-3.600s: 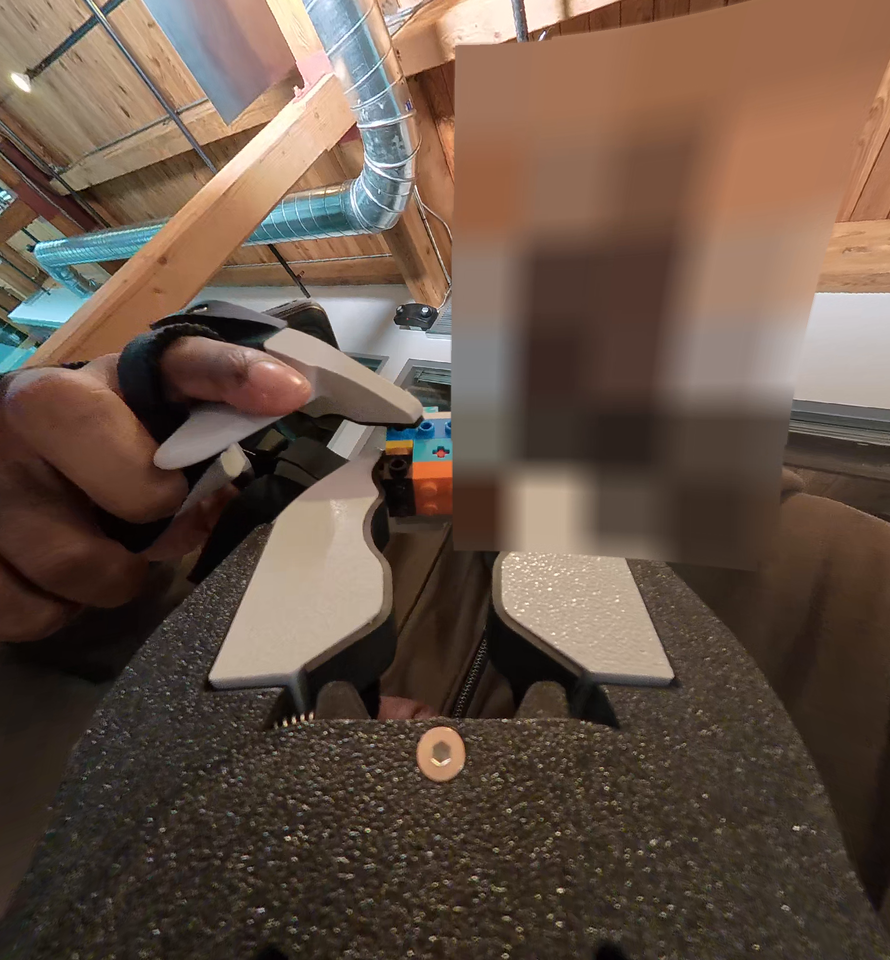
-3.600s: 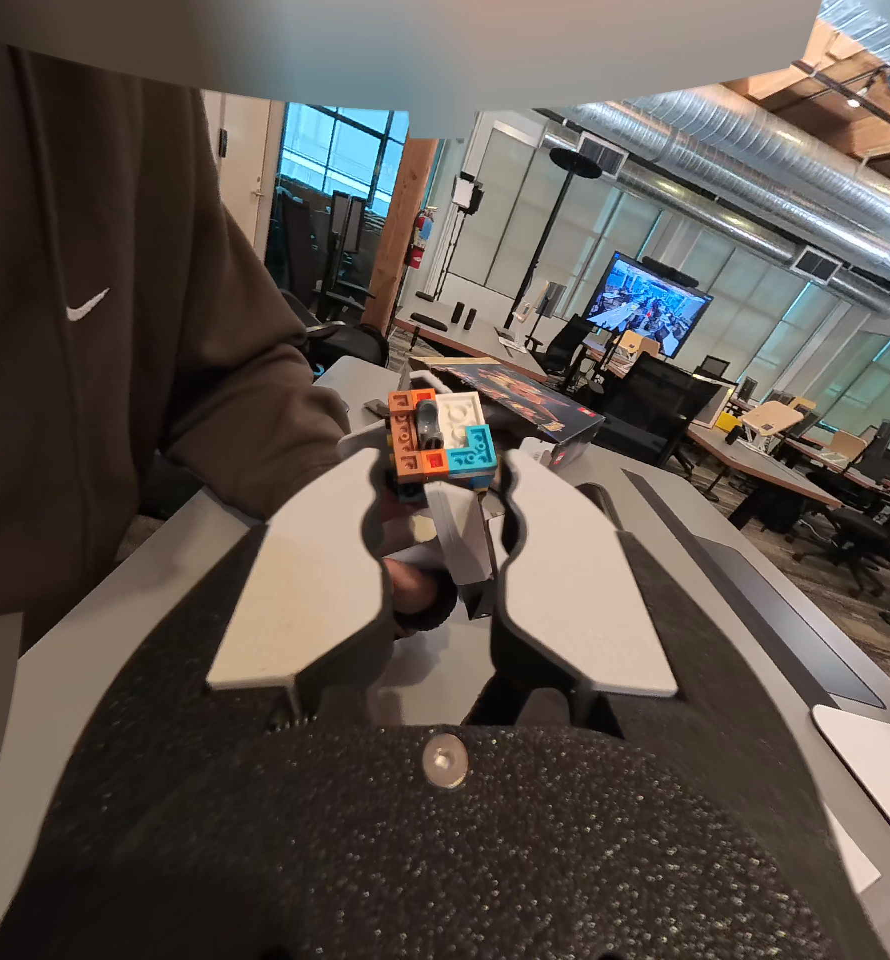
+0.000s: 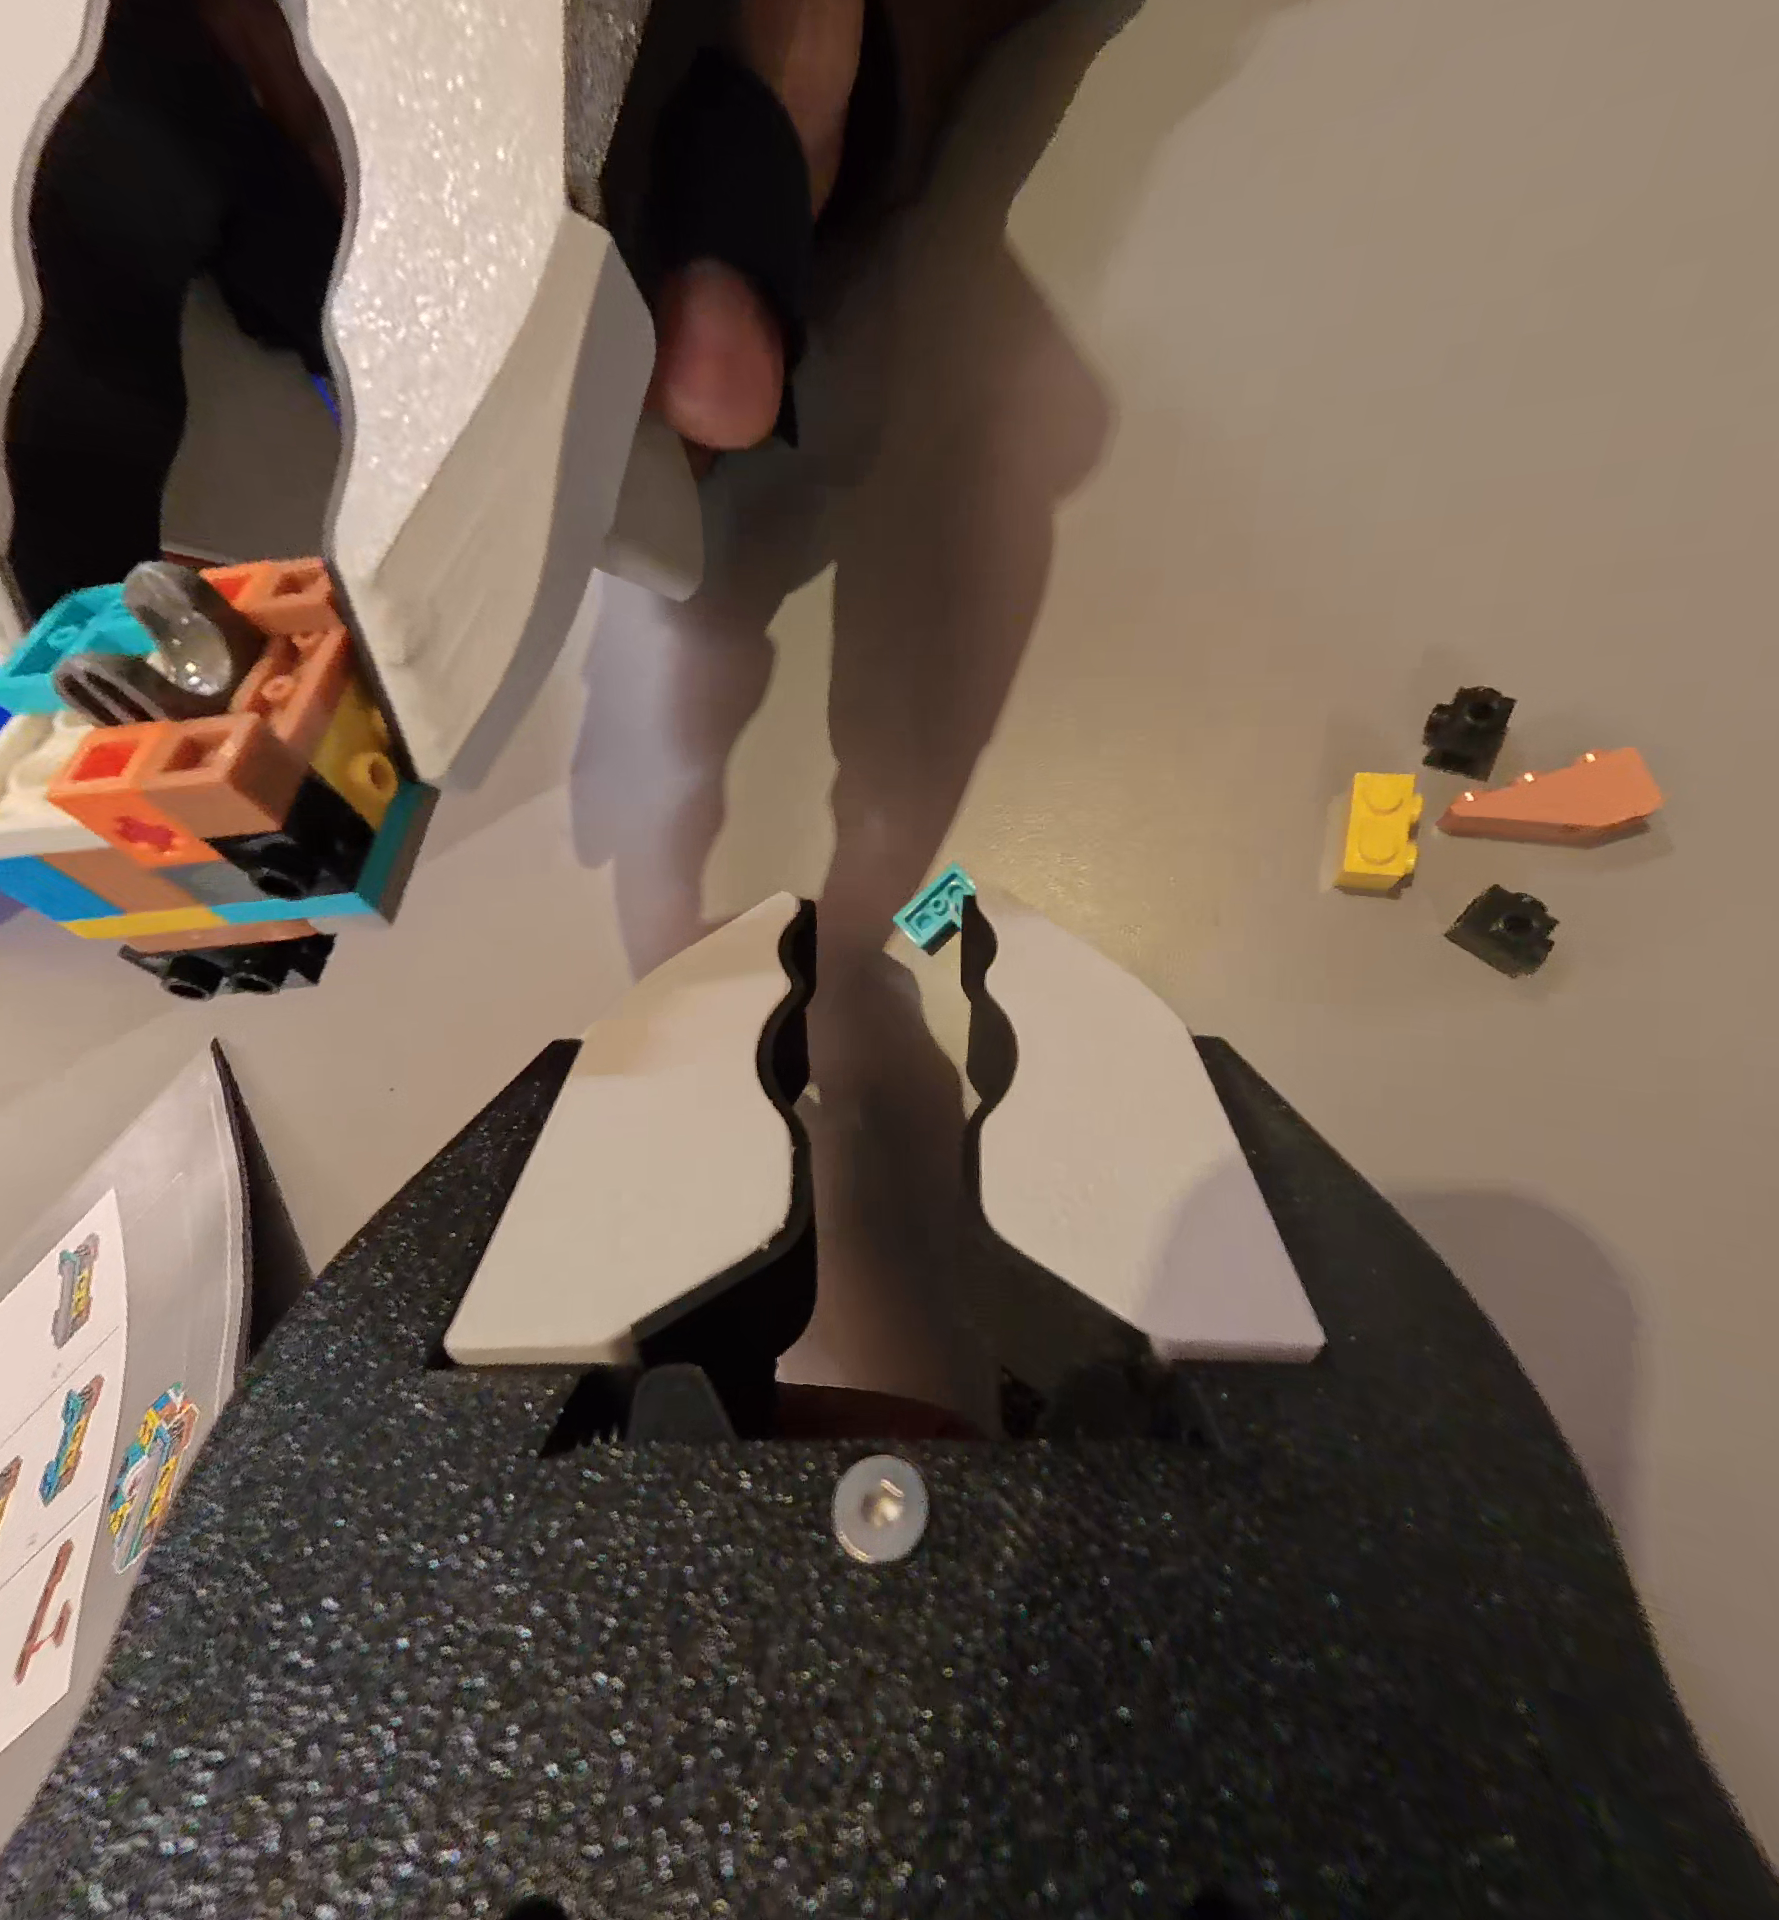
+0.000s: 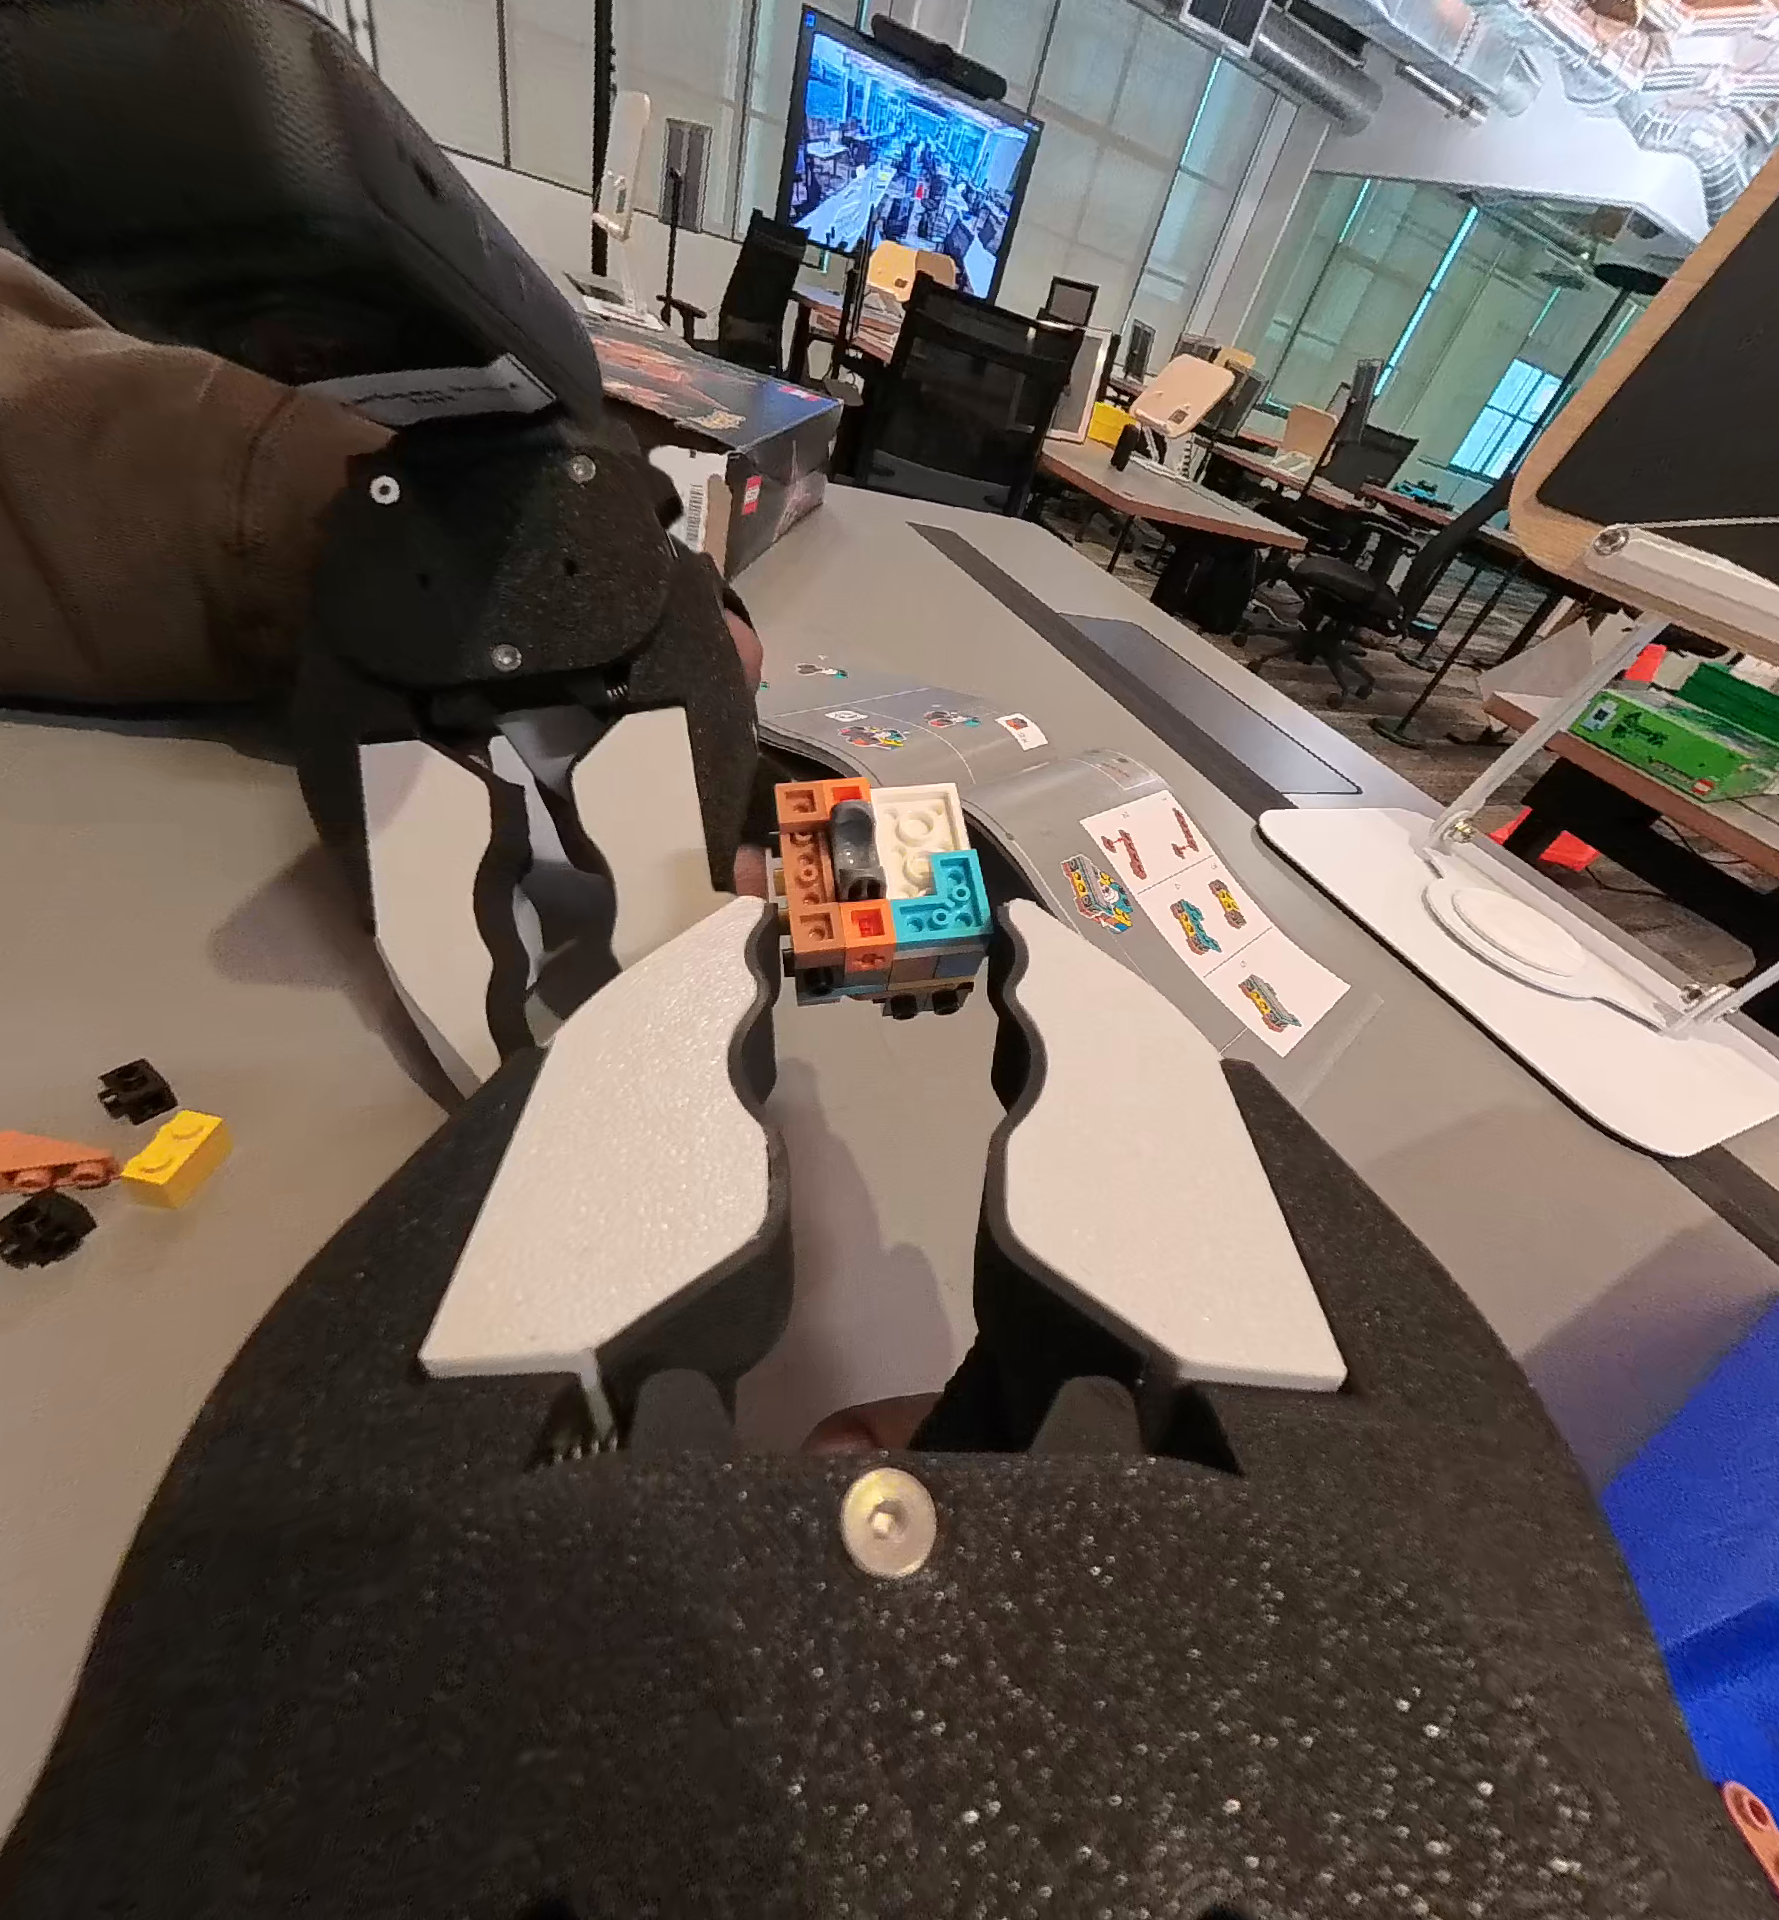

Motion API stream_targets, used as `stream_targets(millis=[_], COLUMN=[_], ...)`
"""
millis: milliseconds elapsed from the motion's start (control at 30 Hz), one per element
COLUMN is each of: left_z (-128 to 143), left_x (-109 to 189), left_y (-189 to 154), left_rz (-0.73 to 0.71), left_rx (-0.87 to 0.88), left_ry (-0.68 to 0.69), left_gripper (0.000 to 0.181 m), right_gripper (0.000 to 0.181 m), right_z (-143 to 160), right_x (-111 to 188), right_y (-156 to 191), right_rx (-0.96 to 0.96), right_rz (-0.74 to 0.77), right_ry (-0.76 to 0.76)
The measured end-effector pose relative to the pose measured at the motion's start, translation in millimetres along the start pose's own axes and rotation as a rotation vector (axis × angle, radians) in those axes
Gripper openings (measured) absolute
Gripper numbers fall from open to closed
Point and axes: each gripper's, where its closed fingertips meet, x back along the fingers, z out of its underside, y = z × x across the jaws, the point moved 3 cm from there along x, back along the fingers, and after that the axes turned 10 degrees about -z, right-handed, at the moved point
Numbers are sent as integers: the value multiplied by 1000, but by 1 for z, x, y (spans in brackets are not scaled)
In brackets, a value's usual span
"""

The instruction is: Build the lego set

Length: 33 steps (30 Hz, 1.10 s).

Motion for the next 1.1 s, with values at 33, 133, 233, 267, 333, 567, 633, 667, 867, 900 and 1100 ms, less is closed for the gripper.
stream_targets(millis=[33, 133, 233, 267, 333, 567, 633, 667, 867, 900, 1100], left_z=[0, 2, 7, 8, 8, -4, -5, -4, -1, -1, -4], left_x=[1, 5, 6, 5, 3, -6, -8, -8, -7, -8, -11], left_y=[1, 2, 4, 3, 1, -7, -7, -7, -8, -8, -9], left_rz=[3, 20, 23, 22, 20, -17, -32, -34, -30, -29, -79], left_rx=[5, 26, 26, 24, 5, -33, -19, -7, 97, 110, 170], left_ry=[-10, -43, -46, -42, -26, 13, 34, 44, 82, 93, 129], left_gripper=[27, 25, 25, 24, 24, 24, 25, 25, 18, 13, 8], right_gripper=[38, 38, 38, 38, 38, 38, 38, 38, 38, 38, 38], right_z=[0, 0, 0, 0, 0, 0, 0, 0, -1, -1, 0], right_x=[0, 0, 0, 0, 0, 1, 1, 1, 1, 1, 3], right_y=[0, 0, 1, 1, 1, 0, -1, -1, -1, -1, -6], right_rx=[-1, 0, 2, 2, 2, 2, 2, 1, 4, 5, 1], right_rz=[0, -2, -3, -3, -2, 5, 7, 8, 14, 16, 52], right_ry=[-1, 0, 1, 0, 0, 0, -1, -1, -4, -4, 10])
